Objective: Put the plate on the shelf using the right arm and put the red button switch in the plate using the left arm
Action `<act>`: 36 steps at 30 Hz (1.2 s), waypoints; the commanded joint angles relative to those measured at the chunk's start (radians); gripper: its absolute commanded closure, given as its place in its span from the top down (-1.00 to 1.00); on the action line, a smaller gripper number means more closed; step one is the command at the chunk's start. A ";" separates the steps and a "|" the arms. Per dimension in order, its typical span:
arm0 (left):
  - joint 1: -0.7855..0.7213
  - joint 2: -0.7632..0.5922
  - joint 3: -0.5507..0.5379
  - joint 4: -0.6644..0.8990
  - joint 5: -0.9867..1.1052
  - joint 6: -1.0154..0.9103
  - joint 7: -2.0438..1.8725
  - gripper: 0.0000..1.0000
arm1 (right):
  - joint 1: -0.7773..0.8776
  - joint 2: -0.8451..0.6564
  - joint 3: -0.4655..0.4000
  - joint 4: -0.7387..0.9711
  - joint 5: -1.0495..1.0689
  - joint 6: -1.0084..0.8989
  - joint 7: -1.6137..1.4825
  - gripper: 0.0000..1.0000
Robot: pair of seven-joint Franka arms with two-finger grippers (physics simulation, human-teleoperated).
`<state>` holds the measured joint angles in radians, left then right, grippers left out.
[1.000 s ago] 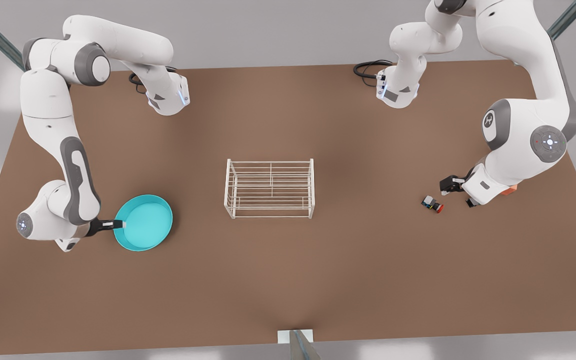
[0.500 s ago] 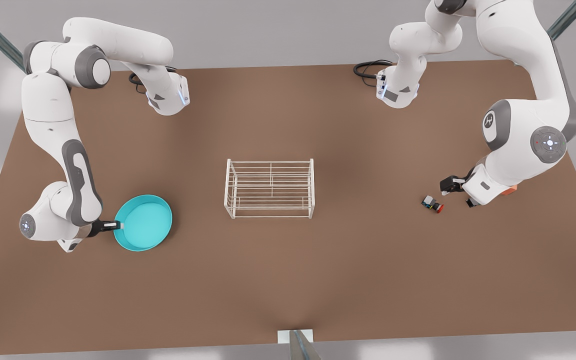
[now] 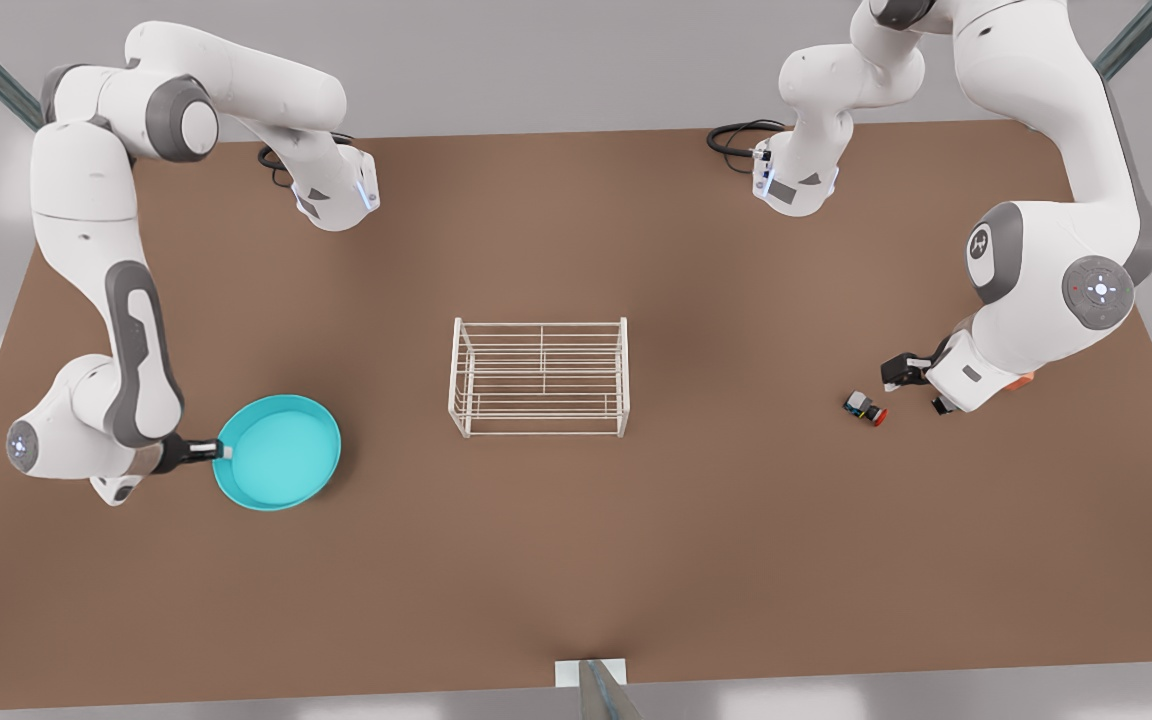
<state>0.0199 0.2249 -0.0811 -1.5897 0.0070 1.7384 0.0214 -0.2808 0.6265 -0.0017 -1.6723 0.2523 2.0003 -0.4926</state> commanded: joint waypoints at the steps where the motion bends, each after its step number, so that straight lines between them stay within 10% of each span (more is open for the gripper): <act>1: 0.000 -0.001 0.000 0.000 0.001 0.000 -0.003 1.00 | -0.001 -0.013 -0.001 0.002 -0.008 -0.077 0.011 -0.73; 11: 0.002 -0.001 0.000 -0.004 0.001 0.000 -0.034 1.00 | -0.006 -0.134 0.000 0.057 0.044 -0.515 0.016 -0.73; 26: -0.034 0.033 -0.005 -0.016 0.030 0.010 -0.675 1.00 | 0.143 -0.291 0.212 0.063 0.097 -0.589 0.138 -0.74; 36: 0.089 0.122 0.001 -0.343 0.033 0.556 -1.189 1.00 | 0.391 -0.215 0.210 0.109 0.214 -0.376 0.465 -0.75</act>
<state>0.0954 0.3481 -0.0796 -1.9072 0.0366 2.0505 -0.5363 0.1045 0.4038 0.2082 -1.5677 0.4505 1.5336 -0.3219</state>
